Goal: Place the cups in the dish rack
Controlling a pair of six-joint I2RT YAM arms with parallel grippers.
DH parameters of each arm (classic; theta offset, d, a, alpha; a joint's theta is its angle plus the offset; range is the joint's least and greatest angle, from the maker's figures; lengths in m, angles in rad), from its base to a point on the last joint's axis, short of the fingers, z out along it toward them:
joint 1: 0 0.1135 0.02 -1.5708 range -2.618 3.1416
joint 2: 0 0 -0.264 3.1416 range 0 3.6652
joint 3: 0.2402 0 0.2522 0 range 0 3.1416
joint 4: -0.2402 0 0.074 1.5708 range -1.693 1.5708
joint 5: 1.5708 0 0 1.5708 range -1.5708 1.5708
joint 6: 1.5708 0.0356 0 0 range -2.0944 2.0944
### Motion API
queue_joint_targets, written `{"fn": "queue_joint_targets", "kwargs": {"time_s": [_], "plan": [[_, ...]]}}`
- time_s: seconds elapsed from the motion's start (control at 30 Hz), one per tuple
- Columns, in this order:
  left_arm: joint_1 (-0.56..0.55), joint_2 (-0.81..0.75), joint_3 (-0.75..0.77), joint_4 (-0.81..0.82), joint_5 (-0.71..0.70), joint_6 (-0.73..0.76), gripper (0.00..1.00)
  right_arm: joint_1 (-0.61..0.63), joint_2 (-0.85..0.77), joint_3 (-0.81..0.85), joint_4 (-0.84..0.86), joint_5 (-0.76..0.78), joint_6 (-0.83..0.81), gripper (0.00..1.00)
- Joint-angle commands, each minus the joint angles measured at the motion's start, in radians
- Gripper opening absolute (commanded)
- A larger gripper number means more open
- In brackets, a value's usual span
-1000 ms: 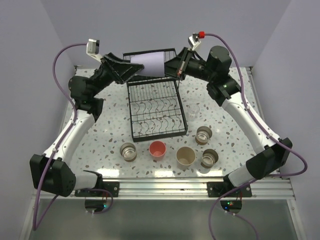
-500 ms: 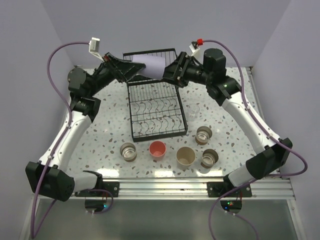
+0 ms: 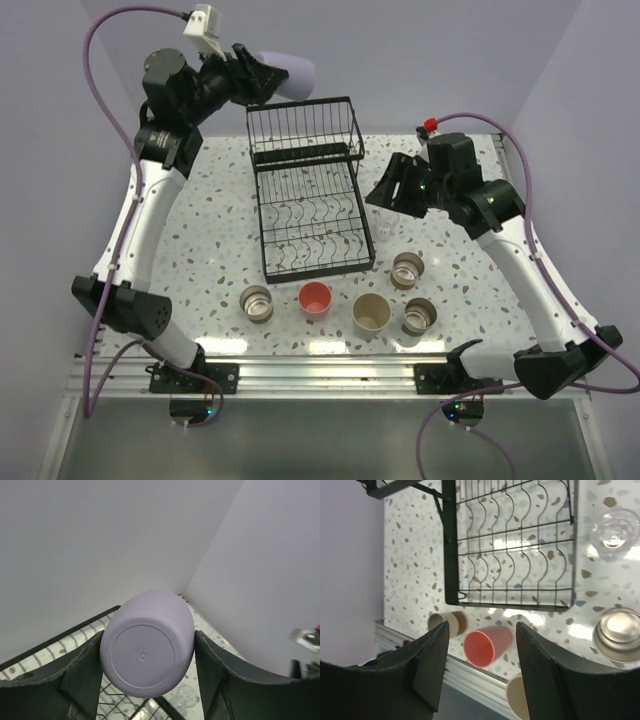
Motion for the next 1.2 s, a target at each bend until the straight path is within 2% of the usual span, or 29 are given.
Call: {"fn": "queue_joint_targets", "kwargs": {"time_s": [0.0,0.17,0.3,0.43,0.67,0.9,1.17], "plan": [[-0.003,0.137,0.197,-0.244,-0.124,0.202,0.0,-0.003,-0.035,-0.008,-0.084,0.075,-0.089,0.6],[-0.012,0.37,0.503,-0.474,-0.238,0.314,0.0,-0.002,-0.02,0.018,-0.132,0.085,-0.131,0.6],[-0.014,0.407,0.514,-0.502,-0.325,0.294,0.0,-0.002,-0.031,-0.023,-0.121,0.049,-0.117,0.6],[-0.026,0.454,0.543,-0.583,-0.353,0.297,0.0,-0.003,-0.031,-0.056,-0.118,0.027,-0.111,0.59],[-0.044,0.453,0.5,-0.628,-0.402,0.334,0.0,-0.003,-0.005,-0.059,-0.109,0.006,-0.108,0.58],[-0.052,0.45,0.453,-0.662,-0.508,0.382,0.0,-0.002,0.012,-0.071,-0.104,0.002,-0.108,0.58],[-0.067,0.48,0.446,-0.677,-0.534,0.391,0.0,-0.002,0.004,-0.079,-0.107,0.016,-0.121,0.58]]}}
